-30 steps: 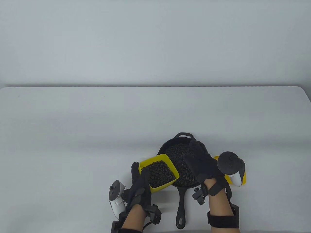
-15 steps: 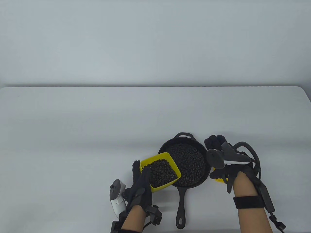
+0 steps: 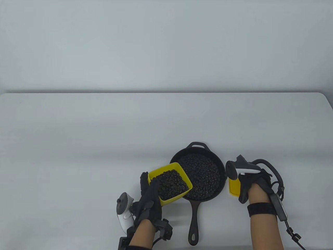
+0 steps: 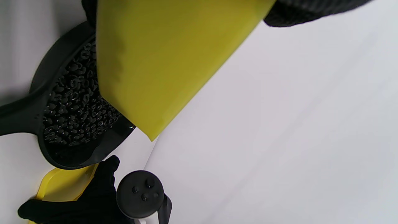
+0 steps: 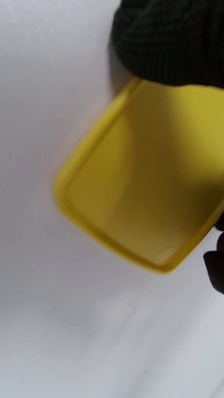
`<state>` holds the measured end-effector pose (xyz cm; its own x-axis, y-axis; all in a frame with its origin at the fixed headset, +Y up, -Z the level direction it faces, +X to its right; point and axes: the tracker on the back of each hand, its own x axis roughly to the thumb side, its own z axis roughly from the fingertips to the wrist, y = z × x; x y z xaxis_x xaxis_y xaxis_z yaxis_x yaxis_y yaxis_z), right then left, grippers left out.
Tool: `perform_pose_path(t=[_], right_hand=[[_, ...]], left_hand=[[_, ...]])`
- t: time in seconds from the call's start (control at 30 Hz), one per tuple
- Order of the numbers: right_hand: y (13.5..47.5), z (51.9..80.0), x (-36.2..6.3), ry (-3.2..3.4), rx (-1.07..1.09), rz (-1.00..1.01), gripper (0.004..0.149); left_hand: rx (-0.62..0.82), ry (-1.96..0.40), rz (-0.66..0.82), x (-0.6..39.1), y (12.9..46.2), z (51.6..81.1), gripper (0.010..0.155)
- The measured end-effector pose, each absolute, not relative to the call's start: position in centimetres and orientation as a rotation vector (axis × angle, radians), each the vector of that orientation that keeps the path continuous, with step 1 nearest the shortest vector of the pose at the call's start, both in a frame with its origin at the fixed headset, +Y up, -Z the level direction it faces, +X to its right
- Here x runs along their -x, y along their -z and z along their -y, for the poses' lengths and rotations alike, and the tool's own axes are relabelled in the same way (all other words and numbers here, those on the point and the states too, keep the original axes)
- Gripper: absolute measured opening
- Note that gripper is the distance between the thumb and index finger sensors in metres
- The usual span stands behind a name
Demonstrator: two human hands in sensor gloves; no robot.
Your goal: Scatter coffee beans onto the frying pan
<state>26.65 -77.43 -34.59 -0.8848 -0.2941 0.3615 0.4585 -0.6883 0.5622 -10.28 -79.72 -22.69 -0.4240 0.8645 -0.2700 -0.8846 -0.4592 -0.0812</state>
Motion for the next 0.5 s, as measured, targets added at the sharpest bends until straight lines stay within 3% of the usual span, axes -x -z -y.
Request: perform_pose_path(t=[0.13, 0.23, 0.4, 0.5], right_hand=[[33.1, 77.1, -28.1, 2.577, 0.276, 1.008, 0.135], [32.5, 74.0, -27.4, 2.646, 0.35, 0.899, 0.135], [30.1, 65.2, -21.0, 2.914, 0.841, 0.511, 0.134], [28.3, 62.7, -16.7, 2.9, 1.083, 0.396, 0.134]], left_hand=[[0.346, -2.016, -0.076, 10.0, 22.7, 79.7, 0.08], [0.363, -2.009, -0.058, 9.9, 22.8, 79.7, 0.08], [0.458, -2.002, 0.076, 9.0, 23.5, 79.9, 0.076], [0.484, -2.037, 0.148, 8.4, 23.6, 79.7, 0.074]])
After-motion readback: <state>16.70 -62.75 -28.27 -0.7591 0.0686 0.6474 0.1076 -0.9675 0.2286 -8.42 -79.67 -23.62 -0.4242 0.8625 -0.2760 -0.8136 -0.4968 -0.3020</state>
